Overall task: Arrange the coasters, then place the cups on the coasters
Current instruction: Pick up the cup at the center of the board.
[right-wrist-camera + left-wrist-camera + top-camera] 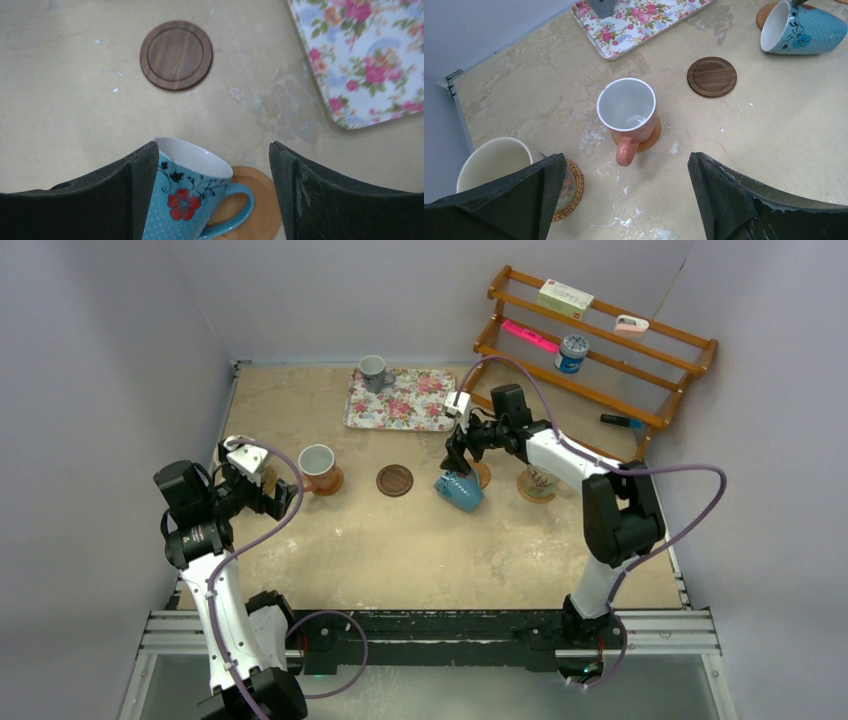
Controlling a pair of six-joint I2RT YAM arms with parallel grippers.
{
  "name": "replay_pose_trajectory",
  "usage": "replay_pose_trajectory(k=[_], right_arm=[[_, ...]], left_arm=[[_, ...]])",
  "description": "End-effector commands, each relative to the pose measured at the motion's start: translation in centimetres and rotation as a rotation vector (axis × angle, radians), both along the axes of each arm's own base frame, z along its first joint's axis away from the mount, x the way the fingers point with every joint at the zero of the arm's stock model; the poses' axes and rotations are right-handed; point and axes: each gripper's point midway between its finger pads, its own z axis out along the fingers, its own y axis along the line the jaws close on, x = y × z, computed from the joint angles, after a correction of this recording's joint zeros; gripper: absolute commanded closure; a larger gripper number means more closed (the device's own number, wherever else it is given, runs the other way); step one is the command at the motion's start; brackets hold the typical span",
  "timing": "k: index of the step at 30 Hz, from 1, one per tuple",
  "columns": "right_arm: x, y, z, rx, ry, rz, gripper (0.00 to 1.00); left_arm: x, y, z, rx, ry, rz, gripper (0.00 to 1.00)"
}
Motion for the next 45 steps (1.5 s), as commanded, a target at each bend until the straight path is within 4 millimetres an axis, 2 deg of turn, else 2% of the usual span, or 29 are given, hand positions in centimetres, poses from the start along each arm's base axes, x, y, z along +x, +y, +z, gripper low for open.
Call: replay_pose_trajectory(k=[1,7,11,13,17,24,29,33,36,40,42,45], right_arm=[[0.4,-0.4,-0.5,-0.009,0.079,-0.069,0.17],[-0.2,-1.0,-0.9,-0.014,0.104,-0.112,0.15],[-0.6,-1.5,-2.2,-0.052,0.113,-0.113,0.14],[-1.4,-1.7,-2.9,-0.076,0.154,-0.100,0.14],[-3.6,-2.4,-3.6,-0.105,0.202,-0.061,0.14],[-9.4,-2.8,-4.2,-0.131,0.261,0.069,0.15],[-12.8,-2.0,-2.0,-0.062,0.236,0.173,0.14],[-14.3,-1.6,-0.8,-0.022,0.235,0.238,0.14],[-12.6,-1.3,-0.2,-0.021,0.196,0.170,0.16],[-8.2,-1.4,0.8,-0.005,0.097,-0.024,0.14],[-7.2,-1.6,1.0,-0.003,0.101,-0.050,0.14],[-7.0,-1.7,1.5,0.013,0.123,-0.046,0.14]], left_arm=[[-0.1,-0.3,0.5,0.020,-0.034,-0.028,0.00],[-0.1,-0.3,0.5,0.018,-0.032,-0.031,0.00],[-0.2,-0.3,0.6,0.020,-0.034,-0.032,0.00],[-0.2,-0.3,0.6,0.020,-0.034,-0.031,0.00],[-0.2,-0.3,0.5,0.022,-0.032,-0.030,0.00],[-0.1,-0.3,0.5,0.021,-0.033,-0.031,0.00],[-0.1,-0.2,0.5,0.022,-0.035,-0.026,0.00],[-0.1,-0.2,0.5,0.022,-0.037,-0.025,0.00],[-0.1,-0.3,0.7,0.020,-0.043,-0.029,0.00],[0.0,-1.1,1.9,0.019,-0.093,-0.093,0.00],[0.1,-1.8,3.0,0.019,-0.130,-0.148,0.00],[0.6,-2.1,5.4,-0.004,-0.173,-0.174,0.00]])
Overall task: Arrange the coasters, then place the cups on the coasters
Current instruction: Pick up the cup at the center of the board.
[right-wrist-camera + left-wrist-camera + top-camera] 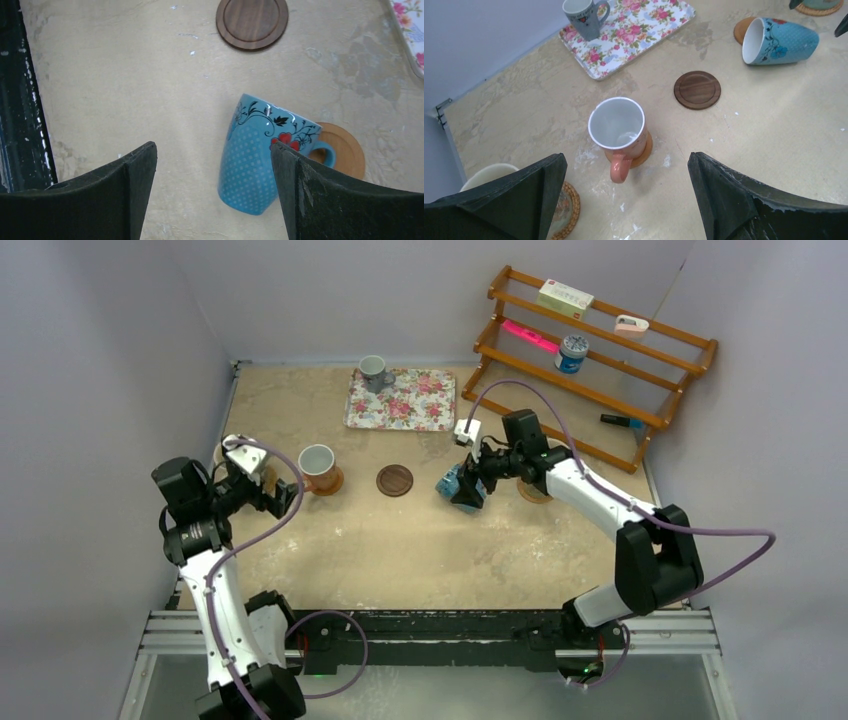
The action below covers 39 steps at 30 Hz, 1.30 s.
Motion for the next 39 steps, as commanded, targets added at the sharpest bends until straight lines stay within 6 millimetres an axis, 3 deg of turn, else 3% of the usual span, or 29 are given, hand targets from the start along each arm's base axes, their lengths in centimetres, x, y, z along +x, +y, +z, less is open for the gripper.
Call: replay_pose_trajectory(k=[1,5,12,18,21,22,25,31,35,39], right_arm=[[2.1,-0.2,2.2,0.047,-0.035,-0.063,0.14],[1.9,-1.5,2.9,0.076,-0.061,-0.068,0.14],[2.0,-5.1,5.1,0.138,-0.077,-0.087,0.14],[1.1,-6.6,7.2,0.149,-0.159,-0.089,0.13],[1.2,-7.8,8.2,0.147,-0.209,-0.119,0.13],[1.1,-8.5,8.5,0.137,-0.237,-0.134,0.13],[0.8,-8.9,8.7,0.137,-0.255,-0.139,0.13],[0.7,-9.3,8.8,0.131,-0.271,-0.144,0.13],[0.5,-9.4,9.0,0.128,-0.287,-0.139,0.13],[0.3,-9.4,9.1,0.127,-0.303,-0.136,0.13]], left_arm=[[0.8,-1.2,5.6,0.010,-0.157,-0.104,0.00],[3.0,-2.5,7.4,0.029,-0.179,-0.088,0.00],[8.0,-11.0,6.3,0.083,-0.070,-0.204,0.00],[10.0,-20.5,3.2,0.118,0.036,-0.439,0.00],[9.6,-25.4,0.2,0.116,0.139,-0.579,0.00],[10.1,-28.6,-2.7,0.098,0.245,-0.648,0.01],[10.9,-30.4,-4.7,0.073,0.311,-0.670,0.03],[12.9,-32.2,-8.0,0.040,0.358,-0.676,0.05],[12.7,-32.9,-10.5,0.013,0.456,-0.705,0.08],[11.9,-33.7,-11.7,-0.037,0.526,-0.743,0.10]])
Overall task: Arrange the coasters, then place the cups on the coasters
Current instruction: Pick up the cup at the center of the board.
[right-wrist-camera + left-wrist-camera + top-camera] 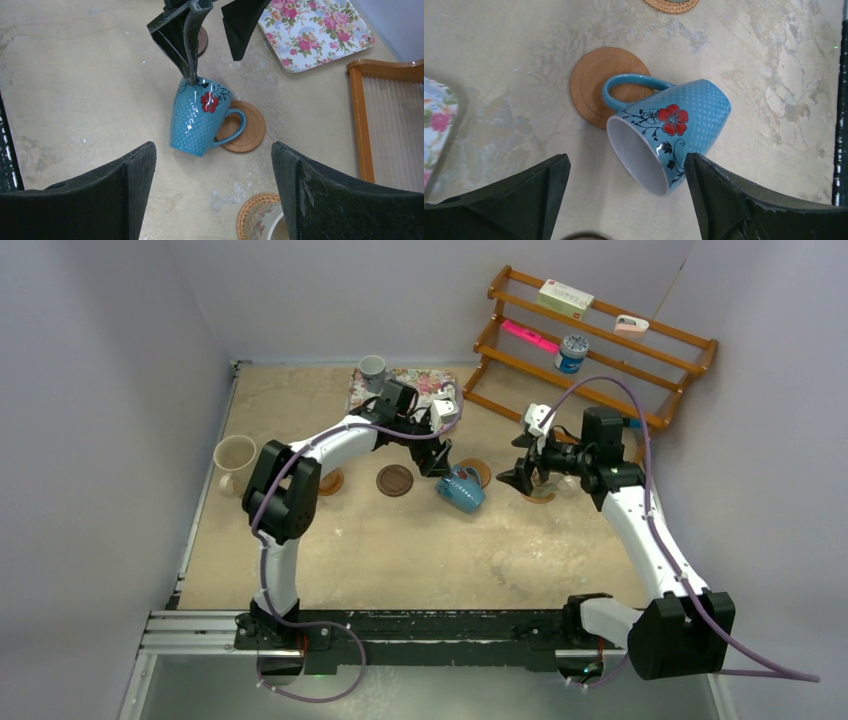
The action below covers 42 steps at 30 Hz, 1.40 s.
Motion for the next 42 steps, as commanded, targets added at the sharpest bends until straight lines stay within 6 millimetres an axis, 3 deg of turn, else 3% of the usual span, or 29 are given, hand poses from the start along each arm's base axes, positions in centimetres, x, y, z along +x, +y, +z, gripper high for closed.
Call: replay_pose_trajectory(k=[1,7,17,20,24,30,38,42], right_arm=[[-1.0,0.1,0.5,0.006,-0.031,0.027,0.13],[-1.0,0.0,0.5,0.002,-0.043,0.025,0.14],[-1.0,-0.1,0.9,0.001,-0.071,0.014,0.14],[-1.1,-0.2,1.1,0.002,-0.082,0.012,0.14],[-1.3,-0.1,1.3,0.004,-0.091,0.013,0.14],[-1.3,-0.1,1.5,0.008,-0.104,0.014,0.14],[1.0,-0.5,1.8,0.013,-0.137,-0.051,0.16],[2.4,-0.2,2.0,0.033,-0.118,-0.065,0.16]], left_arm=[[-0.4,-1.7,1.4,-0.099,0.069,-0.044,0.11],[-1.6,-2.1,0.9,-0.112,0.156,-0.077,0.25],[-4.0,-2.8,-0.2,-0.084,0.206,-0.120,0.34],[-4.2,-3.0,-0.5,-0.080,0.209,-0.126,0.43],[-4.3,-3.2,-0.1,-0.086,0.220,-0.134,0.62],[-5.3,-2.8,2.0,-0.098,0.220,-0.158,1.00],[-8.5,-0.2,6.4,-0.060,0.098,-0.222,1.00],[-10.2,1.9,9.8,-0.058,-0.041,-0.229,1.00]])
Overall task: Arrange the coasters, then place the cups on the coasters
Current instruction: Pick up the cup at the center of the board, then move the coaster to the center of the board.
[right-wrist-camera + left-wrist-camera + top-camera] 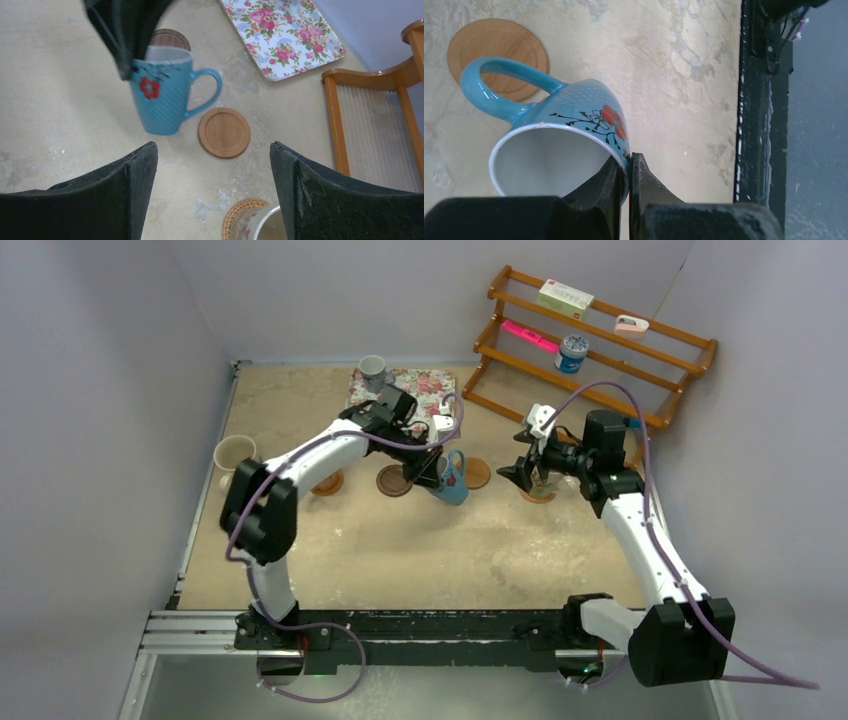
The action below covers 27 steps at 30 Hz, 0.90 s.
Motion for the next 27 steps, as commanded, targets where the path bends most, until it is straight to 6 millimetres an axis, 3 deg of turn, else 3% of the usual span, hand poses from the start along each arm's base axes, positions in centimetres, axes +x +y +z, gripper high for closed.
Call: replay_pose_trajectory(k=[1,4,11,19,27], right_arm=[[2.5,0.3,1.1,0.028,-0.016,-0.037,0.17],[4.3,1.0,0.0,-0.025,-0.010,-0.080,0.19],[7.0,4.4,-3.5,-0.151,0.010,-0.102,0.20],[10.0,6.1,-7.8,-0.139,0.136,-0.139,0.21],[9.7,7.1,-12.2,-0.132,0.317,-0.114,0.19]], left_arm=[[-2.2,2.1,8.5,-0.104,-0.268,-0.054,1.00],[-2.9,3.9,11.1,-0.096,-0.396,-0.013,1.00],[-3.4,8.6,12.7,-0.025,-0.566,0.102,1.00],[-6.2,11.6,9.6,0.053,-0.632,0.016,1.00],[-8.5,12.1,7.1,0.044,-0.648,-0.100,1.00]])
